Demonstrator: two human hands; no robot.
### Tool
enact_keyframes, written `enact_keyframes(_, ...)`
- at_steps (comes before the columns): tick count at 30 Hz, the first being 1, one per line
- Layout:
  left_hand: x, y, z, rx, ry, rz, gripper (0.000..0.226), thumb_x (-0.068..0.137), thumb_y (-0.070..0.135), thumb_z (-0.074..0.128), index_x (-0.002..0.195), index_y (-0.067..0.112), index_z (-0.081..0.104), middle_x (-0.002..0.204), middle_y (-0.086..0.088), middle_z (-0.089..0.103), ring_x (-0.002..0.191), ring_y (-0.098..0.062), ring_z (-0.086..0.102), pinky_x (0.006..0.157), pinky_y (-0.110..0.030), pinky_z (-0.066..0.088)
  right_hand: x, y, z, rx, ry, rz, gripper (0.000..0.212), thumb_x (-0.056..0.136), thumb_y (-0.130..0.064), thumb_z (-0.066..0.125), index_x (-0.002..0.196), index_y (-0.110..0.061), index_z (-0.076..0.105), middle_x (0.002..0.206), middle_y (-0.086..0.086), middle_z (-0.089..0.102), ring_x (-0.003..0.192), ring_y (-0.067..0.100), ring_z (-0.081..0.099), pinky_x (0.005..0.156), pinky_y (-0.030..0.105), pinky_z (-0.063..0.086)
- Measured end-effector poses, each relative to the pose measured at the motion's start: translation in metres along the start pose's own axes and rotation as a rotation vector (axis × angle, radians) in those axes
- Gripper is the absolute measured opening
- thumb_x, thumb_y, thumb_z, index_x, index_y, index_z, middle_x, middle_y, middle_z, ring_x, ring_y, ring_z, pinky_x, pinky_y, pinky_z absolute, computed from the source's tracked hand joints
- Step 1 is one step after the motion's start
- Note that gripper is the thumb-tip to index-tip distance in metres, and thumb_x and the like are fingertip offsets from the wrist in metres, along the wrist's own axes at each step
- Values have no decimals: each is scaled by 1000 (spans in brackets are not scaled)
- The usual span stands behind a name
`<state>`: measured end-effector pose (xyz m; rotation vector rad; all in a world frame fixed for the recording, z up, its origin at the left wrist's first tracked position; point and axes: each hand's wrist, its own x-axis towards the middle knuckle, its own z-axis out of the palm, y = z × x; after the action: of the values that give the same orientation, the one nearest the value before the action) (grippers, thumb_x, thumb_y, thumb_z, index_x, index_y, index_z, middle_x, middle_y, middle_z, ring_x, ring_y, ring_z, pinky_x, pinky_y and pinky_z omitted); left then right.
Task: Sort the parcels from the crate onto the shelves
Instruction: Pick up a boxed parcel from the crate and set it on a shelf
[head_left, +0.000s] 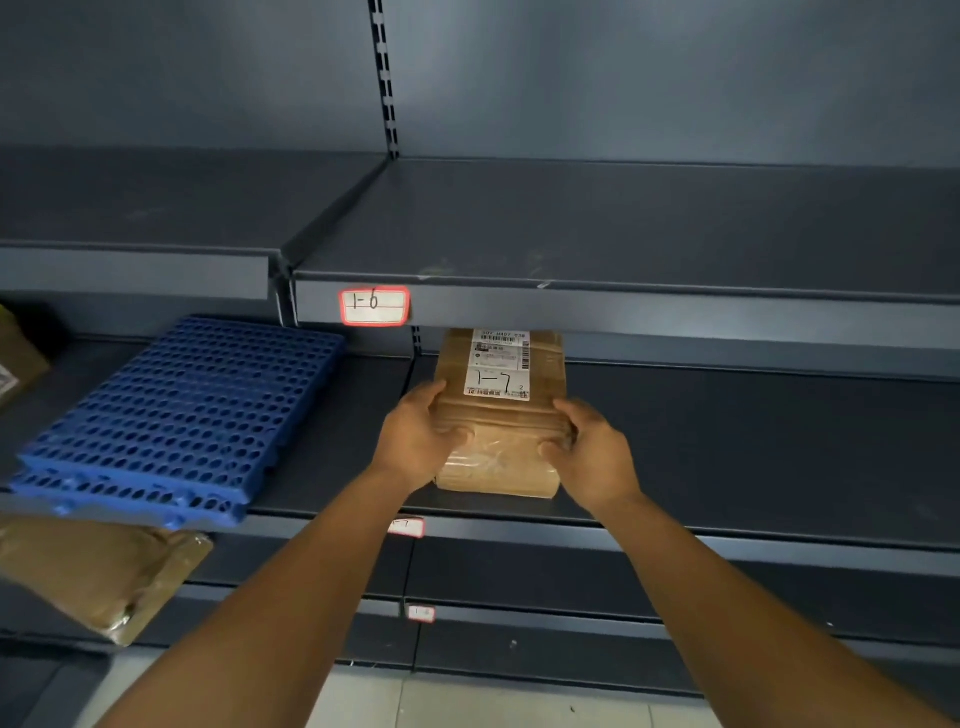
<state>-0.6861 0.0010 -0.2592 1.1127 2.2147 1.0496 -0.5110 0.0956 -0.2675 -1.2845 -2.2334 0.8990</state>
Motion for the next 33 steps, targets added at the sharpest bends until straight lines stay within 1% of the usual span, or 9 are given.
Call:
enact_keyframes(2, 1, 0, 0, 92, -17, 39, 75, 85, 19, 72, 149, 14, 32, 154, -5, 31, 139, -19, 33, 116, -29, 25, 0, 0, -1, -12, -12, -6, 57, 88, -17, 65, 141, -17, 45, 142, -1, 49, 116, 15, 56, 100, 23, 42)
enact_keyframes(4, -2, 2, 1, 249, -4, 83, 75, 88, 26, 68, 151, 15, 27, 158, -3, 20, 144, -19, 24, 115, -28, 22, -3, -1, -4, -56, -43, -11, 64, 89, -19, 65, 146, -18, 37, 149, -1, 39, 126, 17, 49, 105, 25, 38)
enact_keyframes(8, -20, 11, 7, 586, 61, 257, 77, 89, 34, 65, 151, 14, 24, 161, -4, 12, 149, -22, 2, 119, -36, 10, -23, 3, -13, -203, -110, -15, 87, 87, -19, 67, 154, -28, 12, 160, -2, 15, 145, 21, 21, 114, 37, 31)
enact_keyframes(11, -40, 25, 22, 678, 13, 334, 82, 89, 35, 65, 153, 14, 17, 161, -4, 8, 149, -22, -3, 120, -37, 5, -46, 12, -25, -313, -132, 10, 93, 86, -25, 68, 154, -27, 5, 161, -4, 6, 148, 20, 5, 119, 39, 19)
enact_keyframes(13, -55, 37, 36, 701, -36, 374, 84, 90, 36, 63, 153, 15, 13, 161, -3, 8, 149, -21, -3, 120, -36, 3, -62, 21, -36, -382, -135, 31, 93, 87, -29, 67, 154, -27, 2, 162, -4, 1, 149, 19, 0, 121, 38, 12)
enact_keyframes(19, -108, 83, 92, 703, -194, 470, 85, 93, 39, 58, 154, 16, 5, 162, -3, 6, 149, -19, 0, 121, -36, 6, -128, 64, -89, -435, -87, 153, 94, 88, -35, 66, 154, -25, 0, 162, -4, -1, 149, 19, -5, 121, 38, 5)
enact_keyframes(23, -153, 123, 139, 696, -262, 576, 84, 92, 42, 59, 154, 17, 8, 161, -1, 9, 149, -19, 0, 121, -37, 7, -189, 99, -136, -437, -14, 260, 93, 88, -35, 66, 155, -24, 3, 162, -5, -1, 149, 19, -5, 120, 39, 4)
enact_keyframes(29, -250, 184, 213, 661, -389, 748, 82, 92, 43, 58, 154, 17, 10, 161, 0, 11, 149, -18, 2, 121, -35, 8, -305, 154, -211, -448, 113, 391, 92, 86, -32, 68, 154, -24, 6, 162, -4, 2, 149, 22, -3, 119, 41, 4)
enact_keyframes(33, -326, 217, 263, 651, -473, 843, 81, 93, 43, 56, 154, 19, 8, 161, 2, 9, 149, -17, 0, 121, -37, 8, -390, 187, -252, -438, 159, 491, 90, 86, -31, 67, 154, -24, 8, 162, -5, 3, 149, 20, -1, 119, 40, 4)
